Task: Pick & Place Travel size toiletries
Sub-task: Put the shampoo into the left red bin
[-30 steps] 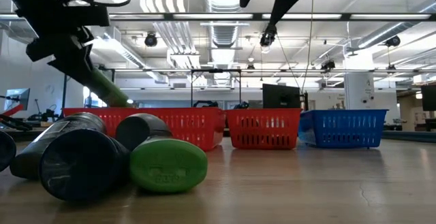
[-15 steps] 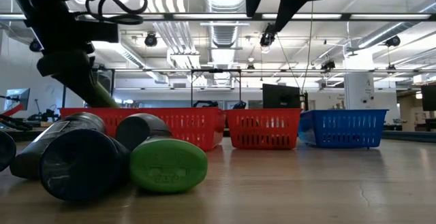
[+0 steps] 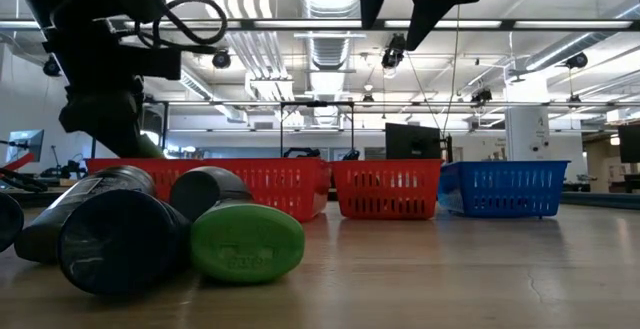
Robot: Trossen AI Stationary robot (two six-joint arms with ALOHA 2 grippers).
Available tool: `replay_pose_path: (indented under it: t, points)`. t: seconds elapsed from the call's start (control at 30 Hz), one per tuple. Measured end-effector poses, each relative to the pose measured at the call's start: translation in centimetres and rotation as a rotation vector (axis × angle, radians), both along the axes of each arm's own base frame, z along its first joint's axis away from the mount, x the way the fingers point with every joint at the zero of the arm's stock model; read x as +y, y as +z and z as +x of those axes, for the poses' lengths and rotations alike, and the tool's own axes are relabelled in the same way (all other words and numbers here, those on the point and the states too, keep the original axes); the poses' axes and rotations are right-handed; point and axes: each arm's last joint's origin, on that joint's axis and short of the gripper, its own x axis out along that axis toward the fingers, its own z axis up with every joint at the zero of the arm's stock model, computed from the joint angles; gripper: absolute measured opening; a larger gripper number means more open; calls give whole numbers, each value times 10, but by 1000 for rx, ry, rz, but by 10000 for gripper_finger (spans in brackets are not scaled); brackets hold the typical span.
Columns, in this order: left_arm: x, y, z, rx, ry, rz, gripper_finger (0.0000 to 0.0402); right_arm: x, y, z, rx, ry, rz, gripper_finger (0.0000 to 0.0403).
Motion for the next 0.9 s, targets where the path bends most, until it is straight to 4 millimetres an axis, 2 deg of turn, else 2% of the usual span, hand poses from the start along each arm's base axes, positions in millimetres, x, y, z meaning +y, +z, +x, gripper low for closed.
replay_pose_path:
  t: [0.33,0.5,0.6,0.7,0.9]
  points:
    - [-1,26,-1,-69,-39,-142,206,0,0,1,-7,12,-1,339]
    - [0,34,-6,-85,-58,-208,217,1,1,3,-21,42,12,327]
    - [-1,41,-11,-111,-98,-220,217,4,0,6,-41,88,99,319]
    - [-4,52,-14,-133,-270,-242,218,9,-5,12,-79,101,214,311]
    - [-9,69,-22,-164,-572,-219,218,22,-34,21,-141,32,377,301]
